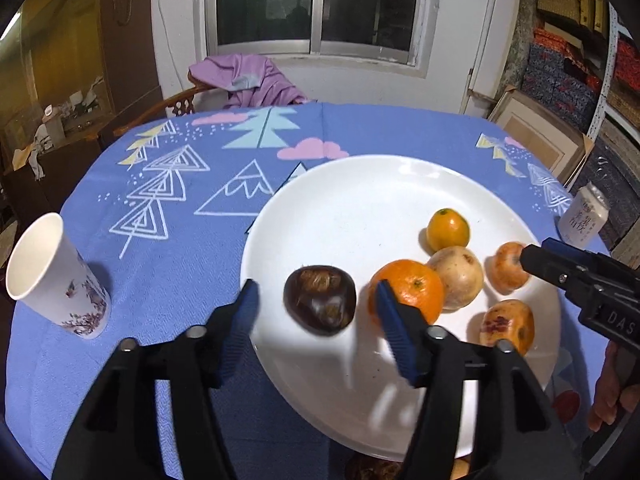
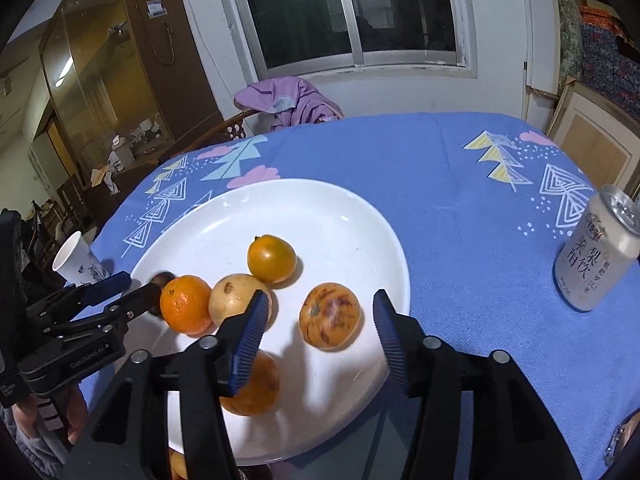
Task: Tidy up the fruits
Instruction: 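Place both held fruits on the white plate and open both tools, then grasp a yellow orange with the left tool while the right tool grasps a red plum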
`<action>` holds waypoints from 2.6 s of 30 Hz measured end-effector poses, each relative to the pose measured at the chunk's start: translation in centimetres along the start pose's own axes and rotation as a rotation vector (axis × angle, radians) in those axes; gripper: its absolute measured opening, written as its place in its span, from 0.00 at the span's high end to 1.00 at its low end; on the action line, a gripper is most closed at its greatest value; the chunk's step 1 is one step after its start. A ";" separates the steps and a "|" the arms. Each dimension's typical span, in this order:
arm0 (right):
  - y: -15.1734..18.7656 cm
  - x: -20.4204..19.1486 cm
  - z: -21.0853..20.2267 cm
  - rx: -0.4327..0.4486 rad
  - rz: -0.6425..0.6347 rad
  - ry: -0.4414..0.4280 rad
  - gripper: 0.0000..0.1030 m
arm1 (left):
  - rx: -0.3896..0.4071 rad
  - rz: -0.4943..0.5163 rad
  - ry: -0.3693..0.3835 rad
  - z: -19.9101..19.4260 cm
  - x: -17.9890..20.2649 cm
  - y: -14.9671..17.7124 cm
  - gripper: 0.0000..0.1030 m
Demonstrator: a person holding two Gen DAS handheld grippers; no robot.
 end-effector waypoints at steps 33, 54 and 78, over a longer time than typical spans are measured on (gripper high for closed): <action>11.1 5.5 -16.6 0.157 0.151 -0.080 0.16 | 0.054 0.307 -0.003 -16.0 7.2 18.0 0.08; 12.2 4.8 -15.5 0.098 0.128 -0.068 0.15 | -0.064 0.323 0.137 -14.0 8.9 19.8 0.45; 18.6 0.1 -19.8 0.106 -0.132 -0.135 0.15 | -0.038 0.139 0.040 -14.2 4.1 18.3 0.62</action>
Point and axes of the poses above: each gripper's, at about its wrist camera, not at the fingertips, and z roughly the way its jaws point, x to its right, y to its underside, the point moved 9 cm from there along z, roughly the way its jaws point, and after that the axes turned 9 degrees about z, right-handed, at the moved point
